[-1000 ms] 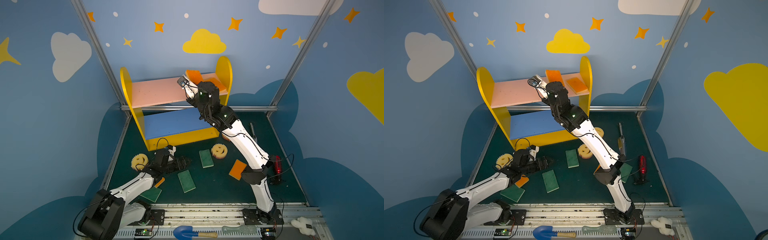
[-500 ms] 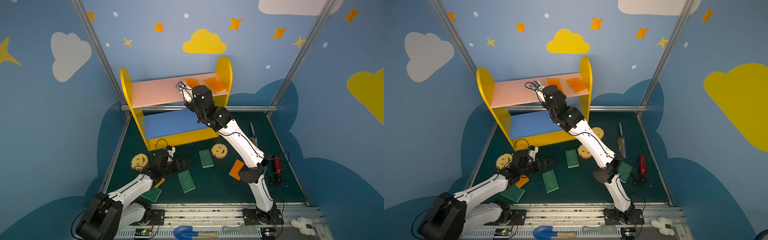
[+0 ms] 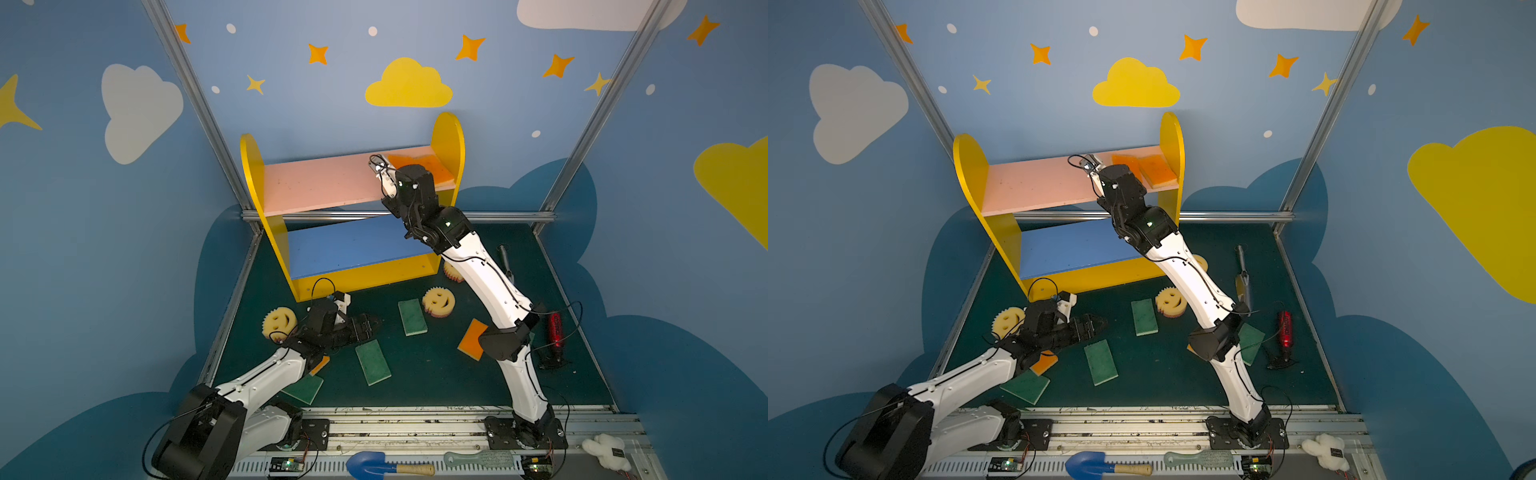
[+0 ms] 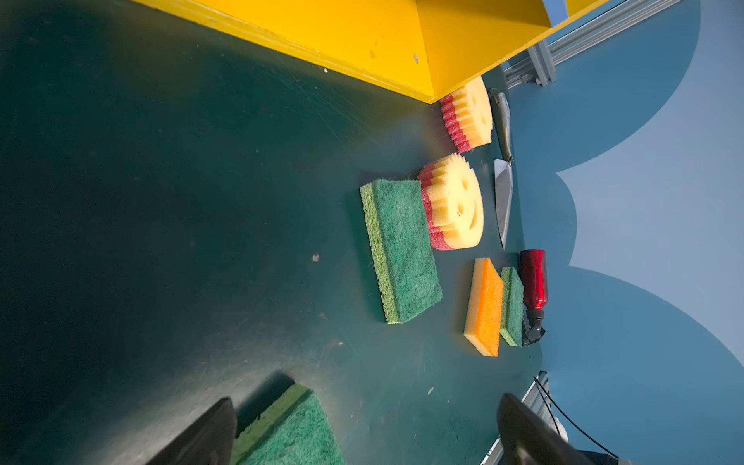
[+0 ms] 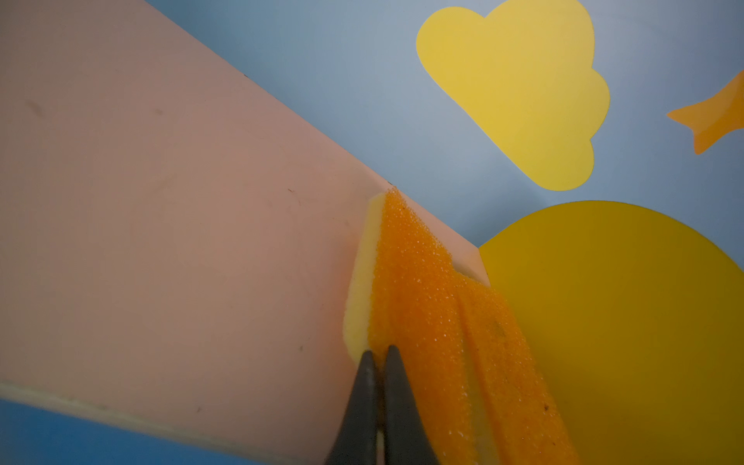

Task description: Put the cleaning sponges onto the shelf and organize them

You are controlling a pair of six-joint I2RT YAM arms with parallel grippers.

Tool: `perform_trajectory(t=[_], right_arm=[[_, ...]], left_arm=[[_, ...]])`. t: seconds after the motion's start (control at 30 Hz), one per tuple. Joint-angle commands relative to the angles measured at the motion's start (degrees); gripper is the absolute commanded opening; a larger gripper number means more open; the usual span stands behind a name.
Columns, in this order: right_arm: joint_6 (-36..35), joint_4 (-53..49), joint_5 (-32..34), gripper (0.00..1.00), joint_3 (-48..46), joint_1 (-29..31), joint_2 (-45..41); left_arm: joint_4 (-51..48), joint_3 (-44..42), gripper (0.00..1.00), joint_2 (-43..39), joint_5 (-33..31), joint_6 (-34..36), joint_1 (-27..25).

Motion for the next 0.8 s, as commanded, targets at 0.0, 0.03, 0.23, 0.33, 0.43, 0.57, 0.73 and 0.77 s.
perform_trajectory(t=[0.0, 0.03, 0.23, 0.33, 0.43, 0.57, 0.73, 0.77], right_arm=[[1.72, -0.76, 0.10, 0.00, 1.42, -0.94, -0.05], [1.62, -0.57, -0.02, 0.00, 1.41, -1.14, 0.04], [1.82, -0.51, -0.15, 0.00, 1.44, -1.94, 0.39], [0.93, -0.12, 0.25, 0.00, 1.38, -2.04, 0.61], [0.55, -0.15, 0.47, 0.00, 1.38, -2.45, 0.69], [1.04, -0.50, -0.41, 0.00, 1.40, -2.49, 0.48], [0.34, 0.02, -0.33, 0.00, 1.38, -2.66, 0.48], [0.17, -0.06, -0.25, 0.00, 1.42, -2.68, 0.48]], left_arm=[[0.68, -0.12, 0.99, 0.34, 0.42, -0.05, 0.17], [0.59, -0.11, 0.99, 0.27, 0.34, -0.01, 0.14], [0.59, 0.04, 0.99, 0.53, 0.05, 0.00, 0.14], [0.60, 0.49, 1.00, 1.27, 0.24, 0.08, 0.09], [0.42, 1.01, 0.99, 1.91, 0.60, 0.42, 0.18], [0.59, 1.33, 0.99, 2.29, 0.60, 0.43, 0.11], [0.59, 1.39, 1.00, 2.69, 0.78, 0.42, 0.17], [0.60, 1.35, 0.99, 2.71, 0.83, 0.51, 0.18]])
